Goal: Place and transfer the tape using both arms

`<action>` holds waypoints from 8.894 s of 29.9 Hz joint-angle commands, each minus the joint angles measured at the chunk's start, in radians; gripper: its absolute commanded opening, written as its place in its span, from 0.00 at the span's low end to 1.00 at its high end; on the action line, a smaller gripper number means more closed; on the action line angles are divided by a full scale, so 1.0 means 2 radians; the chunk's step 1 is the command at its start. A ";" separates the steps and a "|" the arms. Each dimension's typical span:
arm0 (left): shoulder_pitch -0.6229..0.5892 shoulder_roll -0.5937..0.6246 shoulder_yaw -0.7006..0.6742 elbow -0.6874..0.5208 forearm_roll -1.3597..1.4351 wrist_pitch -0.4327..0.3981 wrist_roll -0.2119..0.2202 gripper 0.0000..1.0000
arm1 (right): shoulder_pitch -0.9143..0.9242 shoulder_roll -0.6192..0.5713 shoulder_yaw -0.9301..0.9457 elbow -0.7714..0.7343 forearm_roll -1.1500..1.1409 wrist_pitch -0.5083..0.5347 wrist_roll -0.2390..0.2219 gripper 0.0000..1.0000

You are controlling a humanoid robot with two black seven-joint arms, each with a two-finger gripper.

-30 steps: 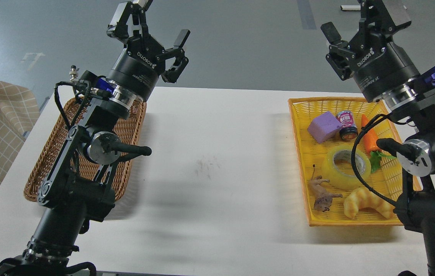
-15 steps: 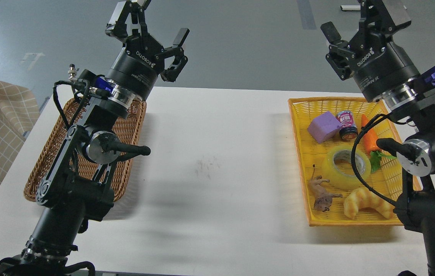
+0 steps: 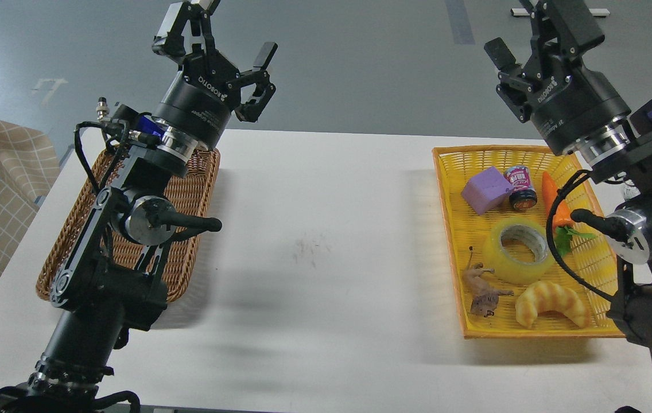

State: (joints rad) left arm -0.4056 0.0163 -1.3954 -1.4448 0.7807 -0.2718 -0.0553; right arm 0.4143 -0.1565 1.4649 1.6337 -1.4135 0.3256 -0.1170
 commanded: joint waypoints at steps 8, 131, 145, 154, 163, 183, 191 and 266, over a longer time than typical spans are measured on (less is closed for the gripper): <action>0.004 0.003 0.000 0.000 0.000 -0.004 0.000 0.98 | -0.048 -0.149 -0.025 0.000 -0.192 0.002 0.007 1.00; 0.033 0.032 0.007 0.024 -0.004 -0.008 -0.027 0.98 | -0.143 -0.081 -0.074 -0.117 -0.384 0.079 -0.064 0.26; 0.033 0.034 0.004 0.029 -0.003 -0.008 -0.027 0.98 | -0.127 -0.113 -0.057 -0.068 -0.359 0.082 -0.064 0.17; 0.031 0.039 0.003 0.029 -0.003 -0.008 -0.027 0.98 | 0.007 -0.117 -0.052 -0.061 -0.307 0.082 -0.068 0.18; 0.029 0.042 0.000 0.028 -0.003 -0.008 -0.027 0.98 | 0.097 -0.068 -0.122 -0.077 -0.306 0.082 -0.073 0.18; 0.032 0.042 -0.001 0.024 -0.003 -0.004 -0.027 0.98 | 0.120 0.012 -0.359 -0.110 -0.352 0.082 -0.076 0.17; 0.032 0.042 -0.002 0.024 -0.003 -0.001 -0.028 0.98 | 0.106 0.031 -0.393 -0.136 -0.383 0.082 -0.076 0.17; 0.033 0.069 -0.010 0.023 -0.007 0.008 -0.028 0.98 | 0.068 0.073 -0.153 -0.149 -0.307 0.051 -0.074 0.99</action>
State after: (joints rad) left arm -0.3375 0.1436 -1.4174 -1.3991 0.7701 -0.2560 -0.1105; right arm 0.5566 -0.0001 1.0842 1.3000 -2.1440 0.4271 -0.2684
